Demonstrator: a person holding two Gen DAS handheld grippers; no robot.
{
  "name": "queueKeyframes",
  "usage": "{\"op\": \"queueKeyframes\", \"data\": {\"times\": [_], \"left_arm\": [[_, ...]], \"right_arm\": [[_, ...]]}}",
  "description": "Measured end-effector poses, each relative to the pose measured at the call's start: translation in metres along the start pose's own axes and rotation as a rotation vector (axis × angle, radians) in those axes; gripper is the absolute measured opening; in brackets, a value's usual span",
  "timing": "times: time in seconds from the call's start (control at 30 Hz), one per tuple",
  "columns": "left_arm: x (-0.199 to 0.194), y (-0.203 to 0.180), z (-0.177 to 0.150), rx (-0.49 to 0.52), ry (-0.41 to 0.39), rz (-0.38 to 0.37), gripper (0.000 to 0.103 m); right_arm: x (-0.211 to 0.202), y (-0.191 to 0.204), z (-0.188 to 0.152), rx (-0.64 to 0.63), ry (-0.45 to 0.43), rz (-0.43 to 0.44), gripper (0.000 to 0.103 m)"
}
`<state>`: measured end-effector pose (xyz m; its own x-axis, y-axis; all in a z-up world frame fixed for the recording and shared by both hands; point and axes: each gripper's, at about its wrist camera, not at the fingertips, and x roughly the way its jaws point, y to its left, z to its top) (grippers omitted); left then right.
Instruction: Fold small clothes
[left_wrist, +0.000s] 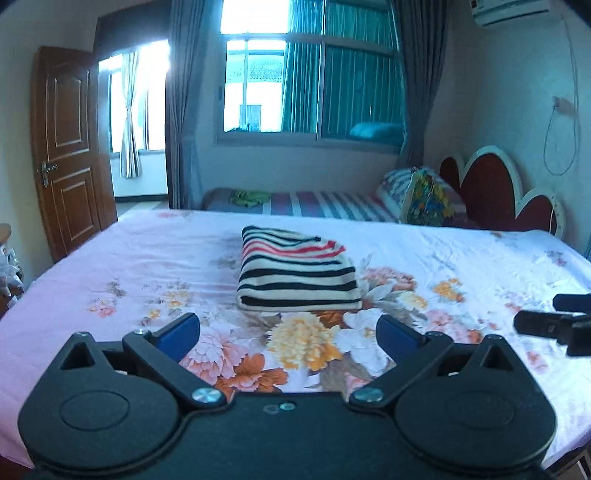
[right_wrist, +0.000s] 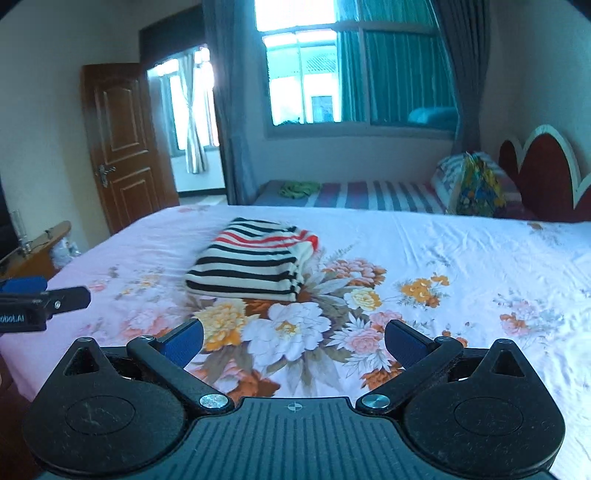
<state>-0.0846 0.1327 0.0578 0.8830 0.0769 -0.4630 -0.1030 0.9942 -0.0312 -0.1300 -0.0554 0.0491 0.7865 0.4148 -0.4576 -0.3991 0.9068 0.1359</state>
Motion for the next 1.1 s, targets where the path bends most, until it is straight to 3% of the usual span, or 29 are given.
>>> {"op": "queueKeyframes", "data": {"times": [0.37, 1.1], "left_arm": [[-0.037, -0.011, 0.004, 0.008, -0.059, 0.013, 0.102], [-0.042, -0.018, 0.003, 0.023, -0.071, 0.014, 0.102]], "right_arm": [[-0.036, 0.01, 0.001, -0.029, -0.05, 0.029, 0.103], [-0.044, 0.003, 0.004, -0.032, -0.063, 0.032, 0.103]]}}
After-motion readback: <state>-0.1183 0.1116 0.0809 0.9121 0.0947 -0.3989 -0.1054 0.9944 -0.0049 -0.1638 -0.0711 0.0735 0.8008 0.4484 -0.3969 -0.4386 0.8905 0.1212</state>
